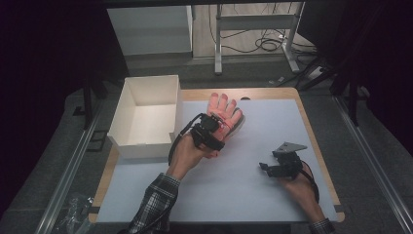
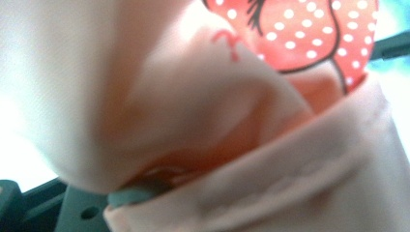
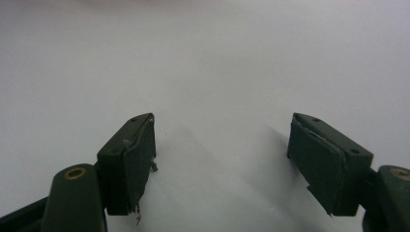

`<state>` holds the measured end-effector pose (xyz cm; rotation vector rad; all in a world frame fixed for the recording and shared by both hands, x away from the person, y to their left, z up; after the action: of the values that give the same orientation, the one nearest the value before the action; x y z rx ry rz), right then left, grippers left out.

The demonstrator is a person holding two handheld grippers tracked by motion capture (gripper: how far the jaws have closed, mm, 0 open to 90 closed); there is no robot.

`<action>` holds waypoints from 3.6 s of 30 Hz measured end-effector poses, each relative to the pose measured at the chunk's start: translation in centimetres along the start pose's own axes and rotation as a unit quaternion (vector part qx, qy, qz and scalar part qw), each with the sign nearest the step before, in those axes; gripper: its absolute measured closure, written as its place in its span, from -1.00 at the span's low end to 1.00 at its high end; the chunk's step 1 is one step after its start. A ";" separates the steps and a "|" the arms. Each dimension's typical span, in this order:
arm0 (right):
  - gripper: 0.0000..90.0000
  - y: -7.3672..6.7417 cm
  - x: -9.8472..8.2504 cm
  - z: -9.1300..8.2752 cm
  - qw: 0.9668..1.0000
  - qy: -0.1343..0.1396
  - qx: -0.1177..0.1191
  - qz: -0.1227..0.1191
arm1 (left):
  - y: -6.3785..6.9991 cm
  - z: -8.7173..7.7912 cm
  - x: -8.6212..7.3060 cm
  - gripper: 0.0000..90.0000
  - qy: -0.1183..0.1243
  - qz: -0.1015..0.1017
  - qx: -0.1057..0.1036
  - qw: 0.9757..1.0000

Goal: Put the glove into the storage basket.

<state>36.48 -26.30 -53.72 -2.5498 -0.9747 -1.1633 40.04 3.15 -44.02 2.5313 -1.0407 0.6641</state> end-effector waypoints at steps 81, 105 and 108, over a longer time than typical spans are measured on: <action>-0.43 0.0 0.0 0.0 1.000 0.004 0.001 0.000 | -19.9 1.9 -5.9 -0.44 -0.085 -0.233 0.084 0.965; -0.43 0.0 0.0 0.0 1.000 0.004 0.000 0.000 | -19.2 -2.3 -5.5 -0.84 -0.032 -0.220 0.087 0.971; -0.43 0.0 0.0 0.0 1.000 0.003 0.000 0.000 | -18.9 -3.2 -5.5 -0.84 -0.023 -0.219 0.086 0.972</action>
<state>36.49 -26.31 -53.77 -2.5448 -0.9735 -1.1712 49.34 20.64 -46.51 2.8021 -0.4180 0.5888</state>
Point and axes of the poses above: each handheld gripper's, and its own axes: z roughly forward along the jaws, x roughly out of its top, y roughly to its right, the point moved 1 cm from there along z, roughly forward along the jaws, and after that the axes turned 5 degrees about -x, right-handed, at the moved point
